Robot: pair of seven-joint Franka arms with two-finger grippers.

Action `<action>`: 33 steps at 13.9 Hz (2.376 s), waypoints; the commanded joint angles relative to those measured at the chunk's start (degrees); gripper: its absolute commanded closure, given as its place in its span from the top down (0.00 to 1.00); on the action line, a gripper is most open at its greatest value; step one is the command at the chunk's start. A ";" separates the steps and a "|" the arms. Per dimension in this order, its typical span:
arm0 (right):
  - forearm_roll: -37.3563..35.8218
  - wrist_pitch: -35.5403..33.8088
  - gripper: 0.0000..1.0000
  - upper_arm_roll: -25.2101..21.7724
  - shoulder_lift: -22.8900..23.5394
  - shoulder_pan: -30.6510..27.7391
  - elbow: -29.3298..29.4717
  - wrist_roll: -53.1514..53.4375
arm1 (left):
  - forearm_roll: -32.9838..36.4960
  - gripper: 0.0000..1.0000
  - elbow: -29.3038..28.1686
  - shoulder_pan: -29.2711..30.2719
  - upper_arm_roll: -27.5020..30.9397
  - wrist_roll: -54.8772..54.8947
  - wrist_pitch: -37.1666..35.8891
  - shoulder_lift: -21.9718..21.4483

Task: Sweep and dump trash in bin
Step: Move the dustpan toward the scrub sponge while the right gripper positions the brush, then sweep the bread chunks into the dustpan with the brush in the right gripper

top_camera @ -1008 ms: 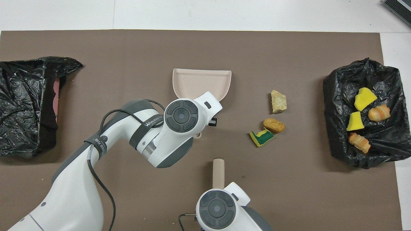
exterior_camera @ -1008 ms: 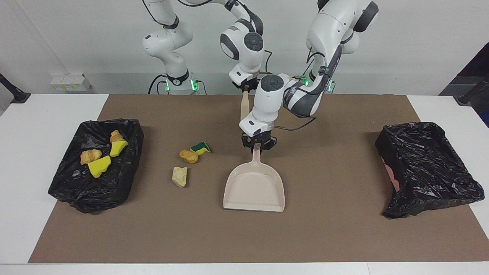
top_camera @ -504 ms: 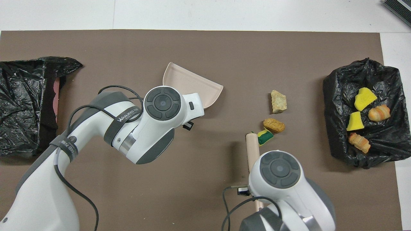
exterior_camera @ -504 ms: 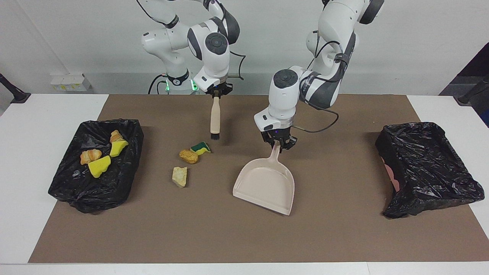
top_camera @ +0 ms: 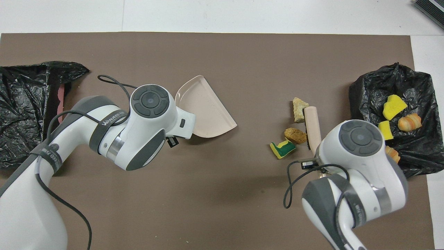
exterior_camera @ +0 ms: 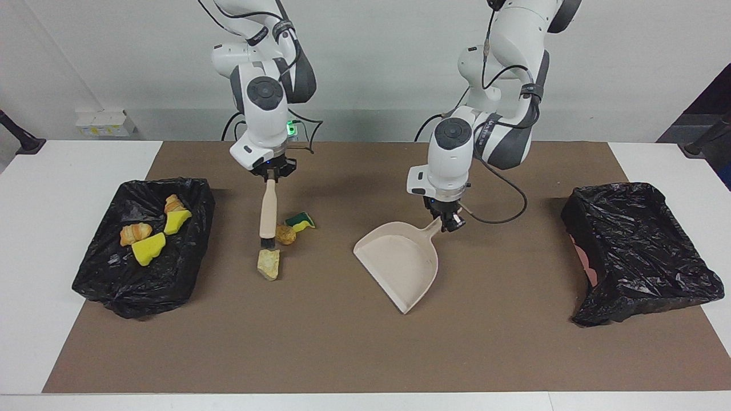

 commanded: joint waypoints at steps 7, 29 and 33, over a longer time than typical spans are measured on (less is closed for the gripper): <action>-1.38 7.80 0.00 1.18 7.05 -6.22 -0.87 -4.31 | 0.64 0.30 -13.57 2.53 -0.22 14.97 5.31 -8.68; 13.81 8.07 0.00 1.27 14.78 12.94 6.76 -3.25 | 10.04 0.00 -12.51 1.74 -0.40 14.71 3.47 -9.13; 22.15 9.82 0.00 1.27 15.49 18.91 8.79 -3.08 | 9.86 0.00 -13.13 1.39 -0.40 12.01 3.20 -9.57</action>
